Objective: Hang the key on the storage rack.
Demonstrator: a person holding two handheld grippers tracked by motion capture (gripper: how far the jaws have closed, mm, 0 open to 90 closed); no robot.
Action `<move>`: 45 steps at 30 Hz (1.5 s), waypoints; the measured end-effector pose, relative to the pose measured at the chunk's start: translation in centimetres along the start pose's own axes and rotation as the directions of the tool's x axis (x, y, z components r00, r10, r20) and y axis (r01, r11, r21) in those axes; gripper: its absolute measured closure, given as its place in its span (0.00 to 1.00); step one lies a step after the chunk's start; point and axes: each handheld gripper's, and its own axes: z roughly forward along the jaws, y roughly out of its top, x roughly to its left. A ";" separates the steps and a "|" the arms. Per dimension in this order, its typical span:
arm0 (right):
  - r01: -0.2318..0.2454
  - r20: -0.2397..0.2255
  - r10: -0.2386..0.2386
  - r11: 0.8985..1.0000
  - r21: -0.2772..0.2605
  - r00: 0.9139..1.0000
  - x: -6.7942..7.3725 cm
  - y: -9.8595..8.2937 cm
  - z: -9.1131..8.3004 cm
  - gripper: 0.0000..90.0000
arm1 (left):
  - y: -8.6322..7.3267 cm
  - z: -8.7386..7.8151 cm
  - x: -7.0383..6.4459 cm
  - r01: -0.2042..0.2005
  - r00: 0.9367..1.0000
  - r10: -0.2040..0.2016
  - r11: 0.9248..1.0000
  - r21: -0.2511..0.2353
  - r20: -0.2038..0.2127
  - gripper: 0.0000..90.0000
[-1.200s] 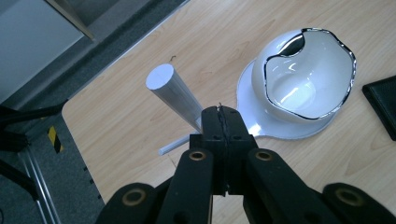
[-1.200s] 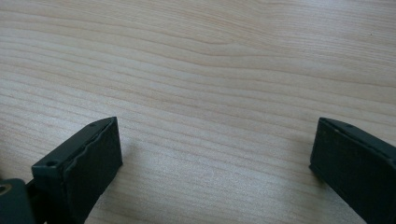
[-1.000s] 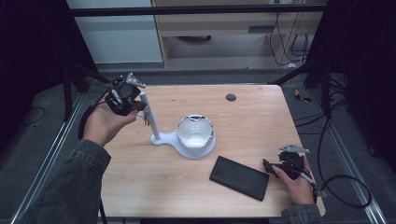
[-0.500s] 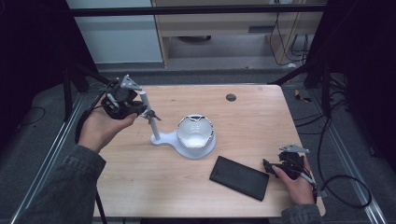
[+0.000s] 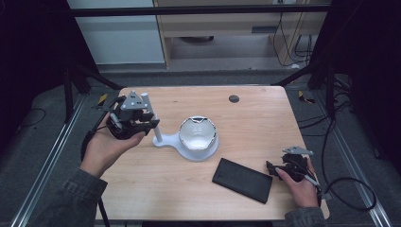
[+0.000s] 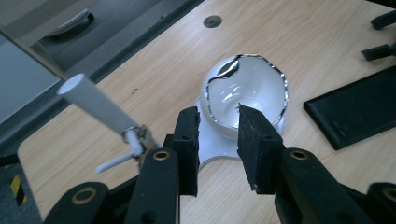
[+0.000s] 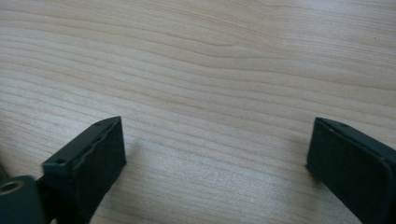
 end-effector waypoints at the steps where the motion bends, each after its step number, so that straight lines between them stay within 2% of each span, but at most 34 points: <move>1: 0.000 0.000 0.000 1.000 0.000 1.000 0.0 0.0 0.0 0.06 | 0.0 0.0 0.0 0.000 1.000 0.000 1.000 0.000 0.000 0.75; 2: 0.006 0.015 -0.006 1.000 -0.026 1.000 0.1 0.2 -0.5 0.08 | 0.0 0.2 -0.4 -0.009 1.000 0.009 1.000 0.001 0.009 0.75; 7: 0.018 0.039 -0.016 0.998 -0.066 0.999 0.2 0.3 -1.6 0.10 | -0.5 1.4 -2.1 -0.017 0.999 0.018 1.000 -0.020 0.051 0.75; 8: 0.035 0.043 -0.032 0.996 -0.077 0.999 0.5 0.2 -2.1 0.11 | -0.8 2.0 -2.8 -0.015 0.997 0.017 0.999 -0.032 0.069 0.75; 9: 0.035 0.043 -0.032 0.996 -0.077 0.999 0.5 0.2 -2.1 0.11 | -0.8 2.0 -2.8 -0.015 0.997 0.017 0.999 -0.032 0.069 0.77; 11: 0.045 0.044 -0.041 0.994 -0.098 0.998 1.1 0.2 -3.0 0.12 | -1.3 2.9 -3.8 -0.022 0.994 0.026 0.999 -0.036 0.108 0.80; 12: 0.045 0.044 -0.041 0.994 -0.098 0.998 1.1 0.2 -3.0 0.12 | -1.3 2.9 -3.8 -0.022 0.994 0.026 0.999 -0.036 0.108 0.82; 13: 0.054 0.043 -0.050 0.993 -0.103 0.998 1.2 0.2 -3.1 0.12 | -1.5 3.3 -4.3 -0.023 0.992 0.027 0.999 -0.037 0.125 0.82; 14: 0.066 0.039 -0.062 0.991 -0.112 0.997 1.8 0.2 -3.4 0.12 | -1.8 3.8 -4.9 -0.031 0.989 0.036 0.999 -0.036 0.143 0.86; 16: 0.070 0.039 -0.066 0.991 -0.114 0.997 1.9 0.1 -3.5 0.13 | -1.9 4.3 -5.3 -0.035 0.987 0.040 0.999 -0.035 0.157 0.87; 19: 0.102 0.033 -0.098 0.987 -0.125 0.995 2.6 -0.1 -4.1 0.14 | -2.4 5.7 -6.8 -0.062 0.976 0.065 0.998 -0.023 0.210 0.94; 22: 0.108 0.037 -0.104 0.984 -0.144 0.994 2.8 -0.2 -4.7 0.14 | -2.6 6.6 -7.7 -0.076 0.970 0.079 0.997 -0.019 0.231 0.98; 23: 0.108 0.039 -0.103 0.983 -0.147 0.994 2.9 -0.3 -4.8 0.15 | -2.6 6.6 -7.7 -0.076 0.970 0.079 0.997 -0.019 0.231 0.99; 26: 0.113 0.038 -0.109 0.982 -0.151 0.993 2.9 -0.6 -5.3 0.15 | -3.1 7.9 -8.7 -0.082 0.962 0.083 0.997 -0.016 0.259 1.00; 27: 0.113 0.038 -0.109 0.982 -0.151 0.993 2.9 -0.6 -5.3 0.15 | -3.1 7.9 -8.7 -0.082 0.962 0.083 0.997 -0.016 0.259 1.00; 30: 0.120 0.040 -0.116 0.980 -0.156 0.992 3.1 -0.8 -5.5 0.14 | -3.8 9.1 -9.5 -0.068 0.954 0.067 0.998 -0.007 0.294 1.00; 42: 0.134 0.043 -0.129 0.979 -0.156 0.991 3.2 -0.7 -5.3 0.14 | -5.7 12.4 -10.9 -0.026 0.941 0.010 0.999 0.041 0.338 1.00; 43: 0.136 0.044 -0.131 0.978 -0.155 0.990 3.2 -0.7 -5.3 0.14 | -6.0 13.0 -11.1 -0.015 0.937 -0.004 0.999 0.050 0.348 1.00; 44: 0.136 0.044 -0.131 0.978 -0.155 0.990 3.2 -0.7 -5.3 0.14 | -6.0 13.0 -11.1 -0.015 0.937 -0.004 0.999 0.050 0.348 1.00; 45: 0.138 0.045 -0.133 0.979 -0.153 0.990 3.2 -0.7 -5.2 0.14 | -6.2 13.4 -11.1 -0.006 0.934 -0.015 0.998 0.056 0.358 1.00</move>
